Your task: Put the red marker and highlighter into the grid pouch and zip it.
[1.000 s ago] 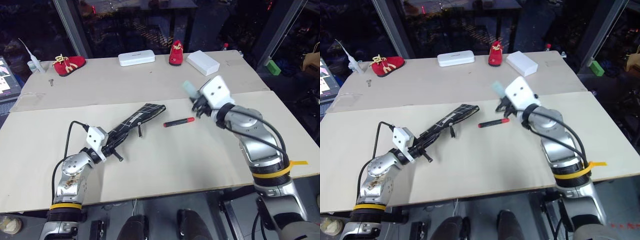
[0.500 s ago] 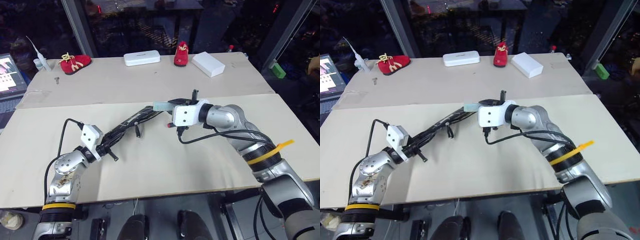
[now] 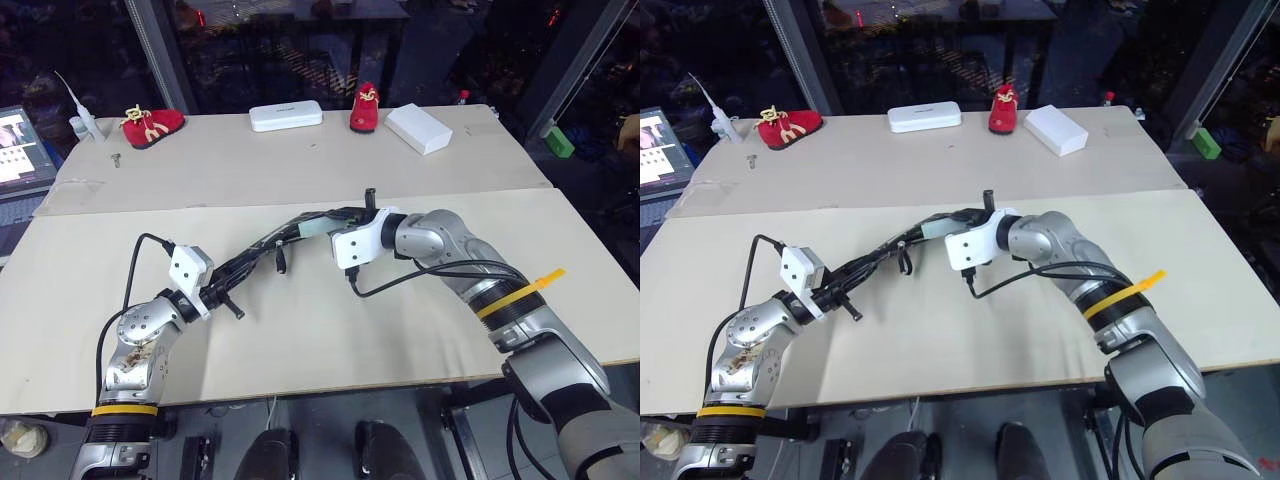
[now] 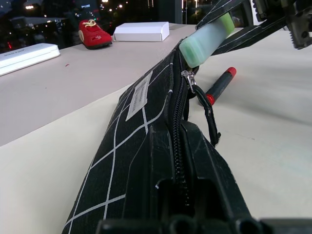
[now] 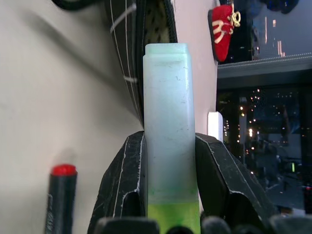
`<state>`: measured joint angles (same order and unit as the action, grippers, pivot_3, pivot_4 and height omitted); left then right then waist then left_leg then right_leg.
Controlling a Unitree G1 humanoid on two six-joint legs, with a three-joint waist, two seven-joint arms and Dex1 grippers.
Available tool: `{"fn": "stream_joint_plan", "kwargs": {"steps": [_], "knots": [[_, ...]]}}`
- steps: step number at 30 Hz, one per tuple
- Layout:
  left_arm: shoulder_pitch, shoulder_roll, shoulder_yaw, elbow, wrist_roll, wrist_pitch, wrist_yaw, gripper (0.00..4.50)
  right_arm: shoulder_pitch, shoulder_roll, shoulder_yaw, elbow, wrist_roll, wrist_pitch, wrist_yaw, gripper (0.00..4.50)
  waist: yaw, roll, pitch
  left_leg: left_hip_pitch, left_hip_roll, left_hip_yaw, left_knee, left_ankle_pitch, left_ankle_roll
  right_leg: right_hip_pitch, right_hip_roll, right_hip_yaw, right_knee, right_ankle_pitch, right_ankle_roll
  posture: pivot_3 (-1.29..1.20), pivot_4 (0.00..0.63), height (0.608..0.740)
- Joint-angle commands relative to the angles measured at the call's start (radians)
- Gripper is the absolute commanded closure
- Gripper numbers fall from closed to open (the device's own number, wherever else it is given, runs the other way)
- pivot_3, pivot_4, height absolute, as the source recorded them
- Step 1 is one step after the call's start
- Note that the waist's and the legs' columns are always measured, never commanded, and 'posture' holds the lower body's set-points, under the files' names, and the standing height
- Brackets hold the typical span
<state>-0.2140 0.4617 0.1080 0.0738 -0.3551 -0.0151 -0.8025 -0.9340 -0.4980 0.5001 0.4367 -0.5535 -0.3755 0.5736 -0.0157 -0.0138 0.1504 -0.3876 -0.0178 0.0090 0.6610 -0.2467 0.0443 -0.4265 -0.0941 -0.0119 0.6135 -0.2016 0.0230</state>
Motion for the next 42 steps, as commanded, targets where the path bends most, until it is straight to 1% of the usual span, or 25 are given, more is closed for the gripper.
{"fn": "stream_joint_plan", "kwargs": {"steps": [1, 6, 18, 22, 25, 30, 32, 33, 35, 36, 42], "knots": [[0.0, -0.002, 0.004, -0.048, -0.007, -0.006, 0.003, 4.5, -0.054, 0.01, -0.013, 0.039, -0.027, -0.024, -0.033, 3.51, 0.0, 0.0, 0.0, 0.0, 0.0, 0.0, 0.0, 0.0, 0.0, 0.0, 0.0, 0.0, 0.0, 0.0, 0.0, 0.0, 0.15, 0.74], [-0.003, -0.001, 0.006, -0.038, -0.009, -0.011, -0.002, 4.5, -0.096, 0.034, 0.001, 0.097, -0.063, -0.028, -0.045, 3.51, -0.001, 0.0, 0.0, 0.0, 0.0, 0.0, 0.0, 0.0, 0.0, 0.0, 0.0, 0.0, 0.0, 0.0, 0.0, 0.0, 0.15, 0.74], [-0.017, 0.001, 0.007, -0.012, -0.009, -0.018, -0.022, 4.5, -0.146, 0.134, 0.126, 0.15, -0.216, -0.122, -0.117, 3.51, -0.003, 0.0, 0.0, 0.0, 0.0, 0.0, 0.0, 0.0, 0.0, -0.001, 0.0, 0.0, 0.001, 0.0, 0.0, 0.0, 0.15, 0.74], [-0.02, 0.002, 0.01, -0.009, -0.008, -0.018, -0.024, 4.5, -0.164, 0.182, 0.123, 0.168, -0.206, -0.134, -0.127, 3.51, -0.004, 0.0, 0.0, 0.0, 0.0, 0.0, 0.0, 0.0, 0.0, -0.001, 0.0, 0.0, 0.001, 0.0, 0.0, 0.0, 0.15, 0.74], [-0.019, 0.003, 0.011, -0.009, -0.008, -0.019, -0.025, 4.5, -0.157, 0.216, 0.114, 0.161, -0.166, -0.151, -0.099, 3.51, -0.005, 0.0, 0.0, 0.0, 0.0, 0.0, 0.0, 0.0, 0.0, -0.001, 0.0, 0.0, 0.001, 0.0, 0.0, 0.0, 0.15, 0.74], [-0.016, 0.001, 0.011, -0.011, -0.006, -0.019, -0.024, 4.5, -0.141, 0.22, 0.093, 0.165, -0.107, -0.164, -0.052, 3.51, -0.005, 0.0, 0.0, 0.0, 0.0, 0.0, 0.0, 0.0, 0.0, -0.001, 0.0, 0.0, 0.001, 0.0, 0.0, 0.0, 0.15, 0.74], [-0.013, 0.001, 0.012, -0.011, -0.006, -0.021, -0.025, 4.5, -0.145, 0.215, 0.07, 0.18, -0.079, -0.145, -0.037, 2.51, -0.005, 0.0, 0.0, 0.0, 0.0, 0.0, 0.0, 0.0, 0.0, -0.001, 0.0, 0.0, 0.001, 0.0, 0.0, 0.0, 0.15, 0.74], [-0.012, 0.001, 0.013, -0.011, -0.006, -0.022, -0.025, 4.5, -0.162, 0.206, 0.063, 0.201, -0.089, -0.143, -0.062, 2.32, -0.005, 0.0, 0.0, 0.0, 0.0, 0.0, 0.0, 0.0, 0.0, -0.001, 0.0, 0.0, 0.002, 0.0, 0.0, 0.0, 0.15, 0.74], [-0.012, -0.001, 0.012, -0.009, -0.005, -0.023, -0.024, 4.5, -0.192, 0.192, 0.054, 0.24, -0.101, -0.145, -0.098, 1.73, -0.005, 0.0, 0.0, 0.0, 0.0, 0.0, 0.0, 0.0, 0.0, -0.001, 0.0, 0.0, 0.002, 0.0, 0.0, 0.0, 0.15, 0.74], [-0.011, -0.002, 0.012, -0.008, -0.005, -0.025, -0.024, 4.5, -0.209, 0.175, 0.046, 0.263, -0.091, -0.16, -0.092, 1.57, -0.006, 0.001, 0.0, 0.0, 0.0, 0.0, 0.0, 0.0, 0.0, -0.001, 0.0, 0.0, 0.002, 0.0, 0.0, 0.0, 0.15, 0.74], [-0.015, -0.004, 0.012, 0.003, -0.004, -0.031, -0.027, 4.5, -0.25, 0.11, -0.021, 0.34, 0.023, -0.215, -0.027, 1.57, -0.003, 0.001, 0.0, 0.0, 0.0, 0.0, 0.0, 0.0, 0.0, -0.002, 0.0, 0.0, 0.001, 0.0, 0.0, 0.0, 0.15, 0.74]]}}
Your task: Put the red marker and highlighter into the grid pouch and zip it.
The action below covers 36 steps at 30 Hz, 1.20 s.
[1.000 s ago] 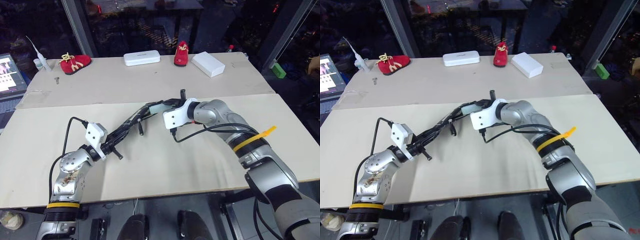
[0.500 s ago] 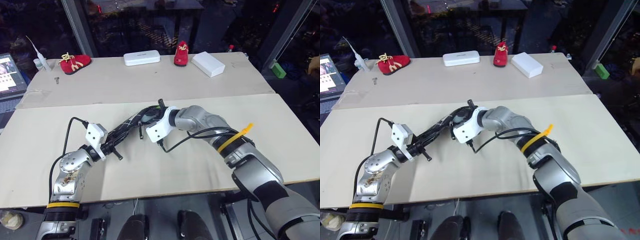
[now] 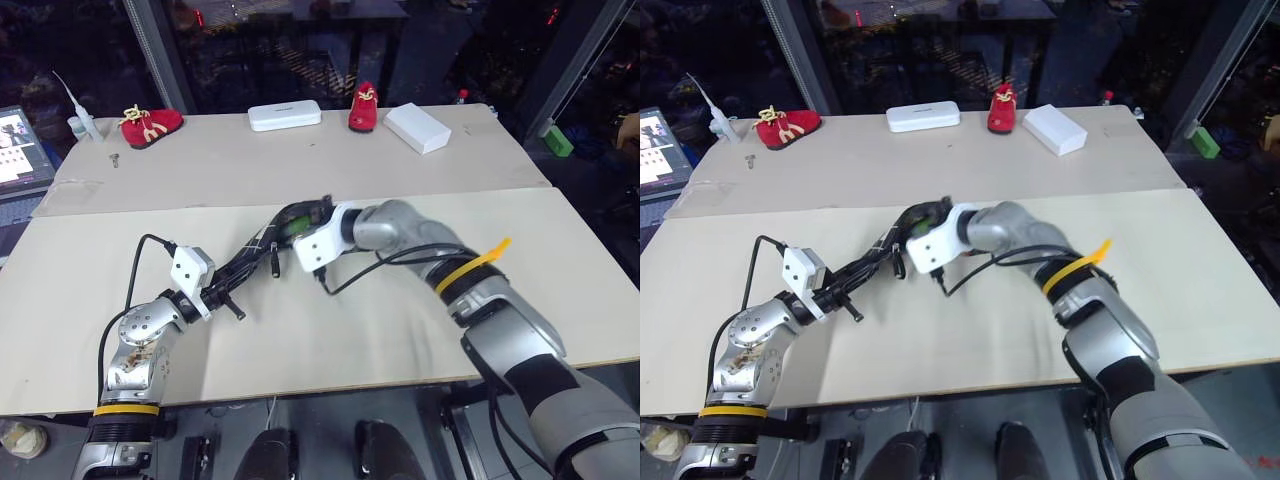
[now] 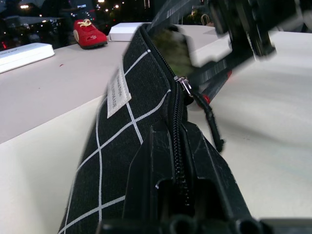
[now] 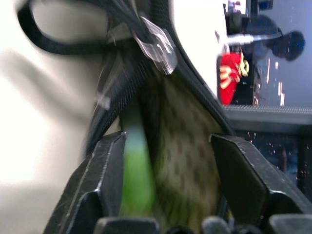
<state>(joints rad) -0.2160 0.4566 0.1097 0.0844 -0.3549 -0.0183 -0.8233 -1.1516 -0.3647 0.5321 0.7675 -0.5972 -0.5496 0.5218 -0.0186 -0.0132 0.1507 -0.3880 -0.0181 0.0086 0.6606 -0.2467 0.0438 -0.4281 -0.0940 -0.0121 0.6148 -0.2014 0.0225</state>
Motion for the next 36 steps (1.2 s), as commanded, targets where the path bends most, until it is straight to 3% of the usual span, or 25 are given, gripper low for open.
{"fn": "stream_joint_plan", "kwargs": {"steps": [1, 4, 7, 12, 17, 25, 36], "knots": [[-0.014, 0.002, 0.011, -0.005, -0.004, -0.029, -0.007, 4.5, -0.032, -0.033, -0.06, 0.012, 0.082, -0.057, 0.036, 1.57, -0.001, 0.0, 0.0, 0.0, 0.0, 0.0, 0.0, 0.0, 0.0, 0.0, 0.0, 0.0, 0.0, 0.0, 0.0, 0.0, 0.15, 0.74], [-0.017, 0.002, 0.011, -0.001, -0.004, -0.033, -0.009, 4.5, -0.003, -0.055, -0.124, -0.022, 0.255, -0.044, 0.213, 1.57, -0.003, 0.0, 0.0, 0.0, 0.0, 0.0, 0.0, 0.0, 0.0, 0.0, 0.0, 0.0, 0.0, 0.0, 0.0, 0.0, 0.15, 0.74], [-0.014, 0.004, 0.016, -0.001, -0.005, -0.034, -0.01, 4.5, 0.019, -0.108, -0.219, -0.086, 0.49, 0.094, 0.478, 1.57, -0.002, 0.0, 0.0, 0.0, 0.001, 0.0, 0.0, 0.0, 0.0, 0.001, 0.0, 0.0, 0.0, 0.0, 0.0, 0.0, 0.15, 0.74], [0.002, 0.005, 0.022, -0.013, -0.007, -0.035, -0.009, 4.5, 0.022, -0.164, -0.266, -0.019, 0.572, 0.196, 0.655, 1.57, 0.003, 0.0, 0.0, 0.001, 0.001, 0.0, 0.0, -0.001, 0.001, 0.003, -0.001, 0.0, -0.002, 0.0, 0.0, 0.0, 0.15, 0.74], [0.004, 0.005, 0.025, -0.014, -0.006, -0.035, -0.007, 4.5, 0.02, -0.153, -0.244, 0.109, 0.522, 0.148, 0.682, 1.57, -0.004, 0.0, 0.0, 0.001, 0.001, 0.0, 0.0, -0.001, 0.001, 0.002, -0.002, 0.001, -0.001, 0.0, 0.0, 0.0, 0.15, 0.74], [0.014, 0.007, 0.031, -0.033, -0.008, -0.028, 0.002, 4.5, -0.027, -0.083, -0.225, 0.38, 0.416, 0.112, 0.6, 1.57, -0.002, 0.0, 0.0, 0.0, 0.0, 0.0, 0.0, -0.001, 0.001, 0.001, -0.004, 0.001, -0.001, 0.001, -0.001, 0.0, 0.15, 0.74], [0.034, 0.013, 0.037, -0.066, -0.011, -0.015, 0.019, 4.5, -0.083, -0.016, -0.255, 0.523, 0.373, 0.192, 0.51, 1.57, -0.005, 0.0, 0.0, 0.0, 0.0, 0.0, -0.001, -0.002, -0.001, -0.001, -0.009, 0.0, -0.001, 0.001, -0.001, 0.0, 0.15, 0.74]]}}
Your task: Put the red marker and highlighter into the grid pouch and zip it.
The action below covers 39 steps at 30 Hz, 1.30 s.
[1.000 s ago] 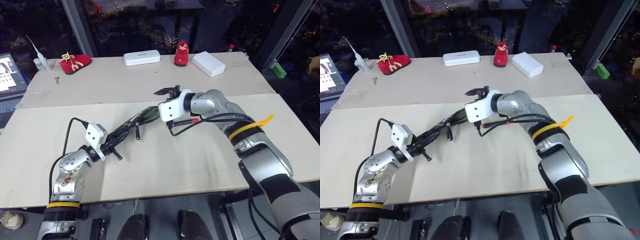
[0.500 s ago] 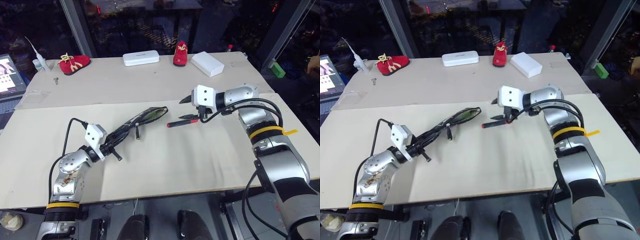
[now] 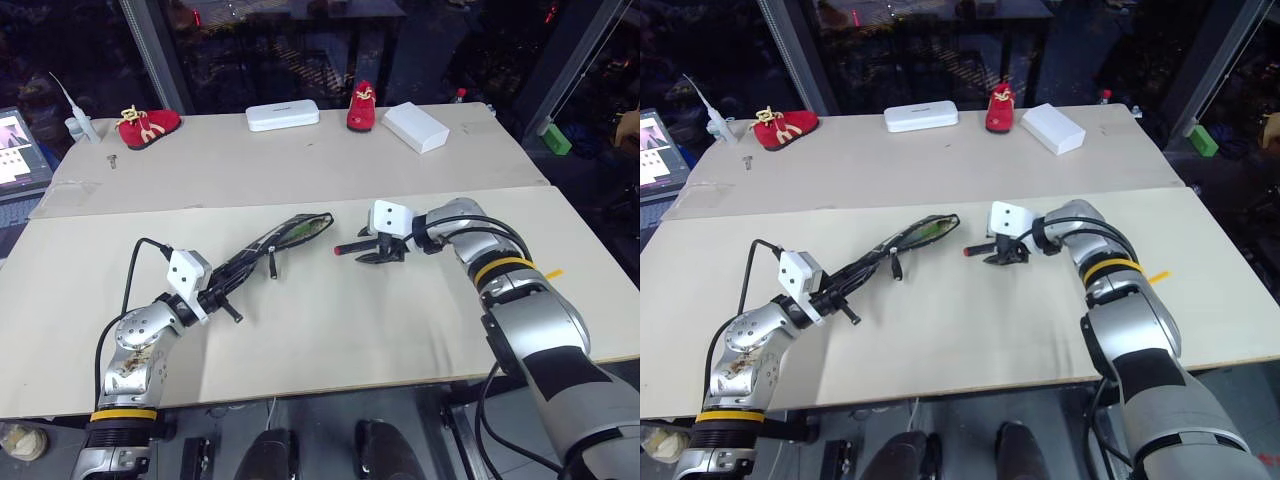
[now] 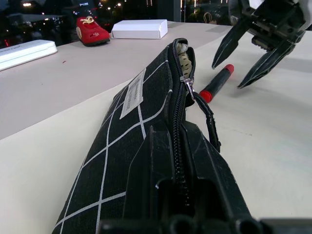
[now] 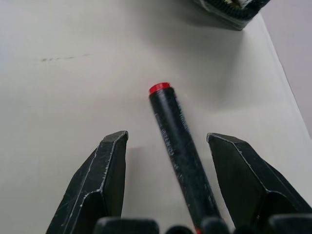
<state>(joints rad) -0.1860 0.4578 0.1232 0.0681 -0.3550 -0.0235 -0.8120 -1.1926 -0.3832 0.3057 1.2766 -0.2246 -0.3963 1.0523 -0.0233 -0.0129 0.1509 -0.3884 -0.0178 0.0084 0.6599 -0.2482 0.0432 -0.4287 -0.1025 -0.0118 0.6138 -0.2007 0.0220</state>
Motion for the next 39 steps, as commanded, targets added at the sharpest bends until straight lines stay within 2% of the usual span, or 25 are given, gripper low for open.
{"fn": "stream_joint_plan", "kwargs": {"steps": [1, 5, 14, 19, 22, 27, 33, 39], "knots": [[0.007, 0.012, 0.025, -0.053, -0.011, -0.008, 0.01, 4.5, -0.045, 0.008, -0.034, 0.022, 0.002, 0.062, -0.016, 1.57, 0.0, 0.0, 0.0, 0.0, 0.0, 0.0, 0.0, 0.0, 0.0, 0.0, 0.0, 0.0, 0.0, 0.0, 0.0, 0.0, 0.15, 0.74], [0.019, 0.016, 0.031, -0.07, -0.013, 0.0, 0.015, 4.5, -0.048, 0.029, -0.038, 0.048, -0.004, 0.165, 0.007, 1.57, 0.0, 0.0, 0.0, 0.0, 0.0, 0.0, 0.0, 0.0, 0.0, 0.0, -0.001, 0.0, 0.0, 0.0, 0.0, 0.0, 0.15, 0.74], [0.042, 0.019, 0.037, -0.117, -0.018, 0.023, 0.032, 4.5, -0.047, 0.086, -0.051, 0.075, -0.034, 0.329, -0.085, 1.57, -0.019, 0.0, 0.0, 0.001, 0.0, 0.0, 0.0, 0.0, 0.0, 0.001, -0.002, 0.0, 0.001, 0.0, 0.0, 0.0, 0.15, 0.74], [0.046, 0.022, 0.042, -0.147, -0.02, 0.046, 0.046, 4.5, -0.04, 0.074, -0.032, 0.075, -0.058, 0.369, -0.006, 1.57, -0.02, 0.0, 0.0, 0.004, -0.001, 0.0, 0.0, 0.0, 0.0, 0.004, -0.002, 0.0, 0.002, 0.0, 0.0, 0.0, 0.15, 0.74], [0.054, 0.023, 0.043, -0.173, -0.021, 0.066, 0.059, 4.5, -0.033, 0.054, -0.043, 0.07, -0.055, 0.378, 0.022, 2.28, -0.016, 0.0, 0.0, 0.004, -0.001, 0.0, 0.0, 0.0, 0.0, 0.004, 0.003, 0.0, 0.002, 0.0, 0.0, 0.0, 0.15, 0.74], [0.042, 0.018, 0.032, -0.188, -0.021, 0.089, 0.071, 4.5, -0.022, 0.037, -0.076, 0.058, -0.032, 0.369, 0.056, 3.95, -0.012, 0.0, 0.0, 0.003, -0.001, -0.001, 0.0, 0.0, 0.0, 0.004, 0.003, 0.0, 0.001, 0.0, 0.0, 0.0, 0.15, 0.74], [0.03, 0.014, 0.026, -0.187, -0.022, 0.103, 0.067, 4.5, -0.014, 0.0, -0.13, -0.019, 0.011, 0.258, 0.019, 4.02, -0.012, 0.0, 0.0, 0.002, -0.001, -0.001, 0.0, 0.0, 0.0, 0.003, 0.003, 0.0, 0.0, 0.0, 0.0, 0.0, 0.15, 0.74], [0.034, 0.009, 0.008, -0.179, -0.017, 0.103, 0.052, 4.5, 0.097, -0.094, -0.109, -0.284, 0.001, 0.038, 0.029, 4.02, -0.014, 0.001, 0.0, 0.0, -0.001, -0.001, 0.0, 0.0, 0.0, 0.001, 0.004, -0.001, 0.0, 0.0, 0.0, 0.0, 0.15, 0.74]]}}
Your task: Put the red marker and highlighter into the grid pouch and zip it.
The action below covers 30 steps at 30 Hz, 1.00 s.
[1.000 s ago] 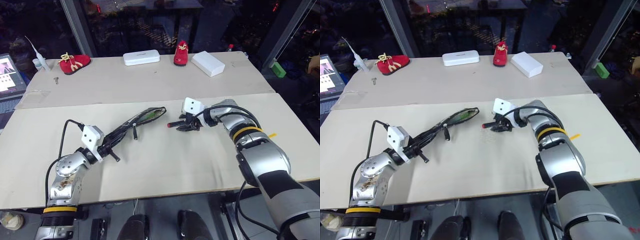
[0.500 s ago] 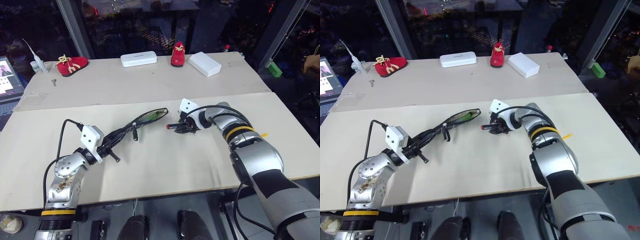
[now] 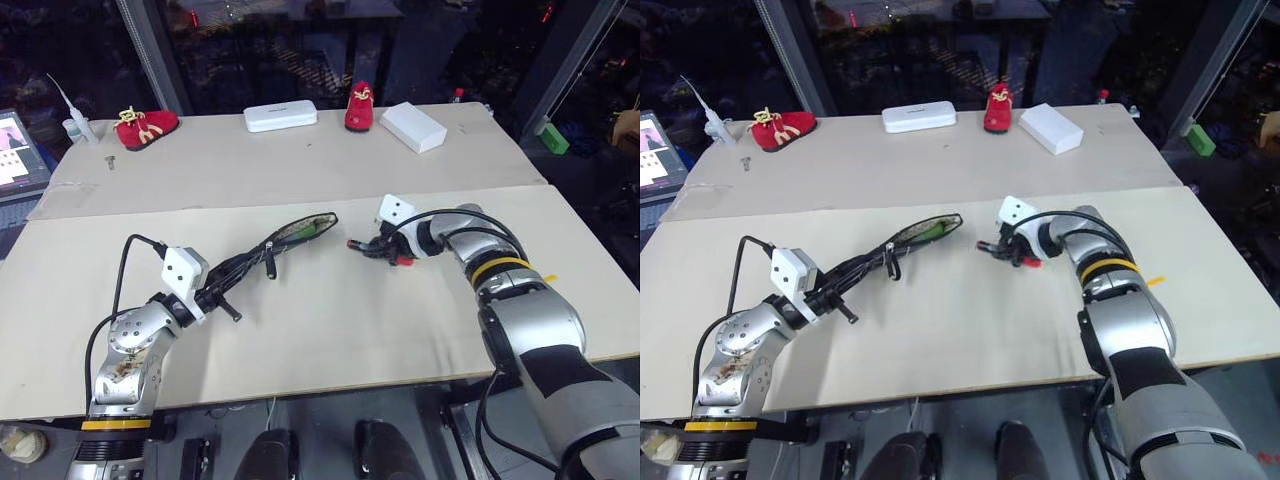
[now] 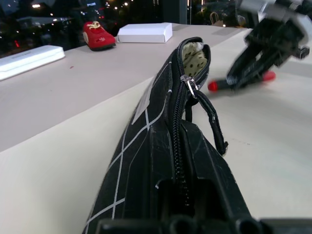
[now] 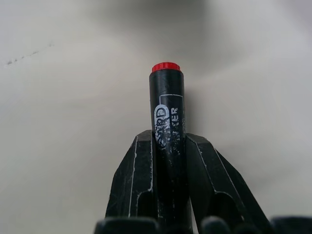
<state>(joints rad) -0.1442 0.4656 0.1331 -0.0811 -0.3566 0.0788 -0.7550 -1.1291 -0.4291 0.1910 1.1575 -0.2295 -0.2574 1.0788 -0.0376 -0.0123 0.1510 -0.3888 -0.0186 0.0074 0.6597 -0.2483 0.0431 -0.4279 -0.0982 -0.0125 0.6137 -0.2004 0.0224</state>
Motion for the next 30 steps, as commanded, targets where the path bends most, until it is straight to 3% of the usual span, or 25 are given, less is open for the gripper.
{"fn": "stream_joint_plan", "kwargs": {"steps": [1, 5, 9, 16, 21, 30], "knots": [[-0.009, 0.0, -0.005, -0.027, -0.015, 0.0, -0.008, 4.5, 0.058, -0.066, 0.004, -0.236, 0.013, -0.11, 0.008, 4.02, 0.0, 0.0, 0.0, 0.0, 0.0, 0.0, 0.0, 0.0, 0.0, 0.0, 0.0, 0.0, 0.0, 0.0, 0.0, 0.0, 0.15, 0.74], [-0.032, -0.002, -0.021, 0.006, -0.014, -0.004, -0.034, 4.5, 0.136, -0.115, -0.024, -0.621, 0.067, -0.026, 0.027, 4.02, 0.001, 0.001, 0.0, -0.001, 0.0, 0.0, 0.0, 0.0, 0.0, 0.0, 0.0, 0.0, 0.0, 0.0, 0.0, 0.0, 0.15, 0.74], [-0.056, -0.005, -0.031, 0.037, -0.011, -0.015, -0.05, 4.5, 0.155, -0.124, 0.008, -0.796, 0.013, 0.032, -0.014, 4.02, 0.001, 0.001, 0.001, 0.0, 0.001, 0.001, 0.0, 0.0, 0.0, -0.001, 0.002, 0.001, 0.001, 0.0, 0.0, 0.0, 0.15, 0.74], [-0.076, -0.013, -0.037, 0.072, -0.007, -0.033, -0.066, 4.5, 0.154, -0.102, 0.09, -0.846, -0.065, 0.046, -0.07, 4.02, 0.017, 0.001, 0.001, 0.002, 0.0, 0.001, 0.001, 0.0, 0.0, 0.002, 0.002, 0.001, 0.0, 0.0, 0.0, 0.0, 0.15, 0.74], [-0.081, -0.019, -0.037, 0.093, -0.004, -0.05, -0.077, 4.5, 0.146, -0.112, 0.181, -0.815, -0.18, -0.043, -0.13, 4.02, 0.023, 0.001, 0.001, 0.0, 0.0, 0.001, 0.001, 0.0, 0.0, 0.0, 0.003, 0.001, 0.0, 0.0, 0.0, 0.0, 0.15, 0.74], [-0.074, -0.017, -0.031, 0.116, -0.003, -0.074, -0.087, 4.5, 0.15, -0.104, 0.211, -0.818, -0.196, -0.081, -0.142, 4.02, 0.022, 0.001, 0.001, 0.0, 0.0, 0.001, 0.001, 0.0, 0.0, 0.0, 0.003, 0.001, -0.001, 0.0, 0.0, 0.0, 0.15, 0.74]]}}
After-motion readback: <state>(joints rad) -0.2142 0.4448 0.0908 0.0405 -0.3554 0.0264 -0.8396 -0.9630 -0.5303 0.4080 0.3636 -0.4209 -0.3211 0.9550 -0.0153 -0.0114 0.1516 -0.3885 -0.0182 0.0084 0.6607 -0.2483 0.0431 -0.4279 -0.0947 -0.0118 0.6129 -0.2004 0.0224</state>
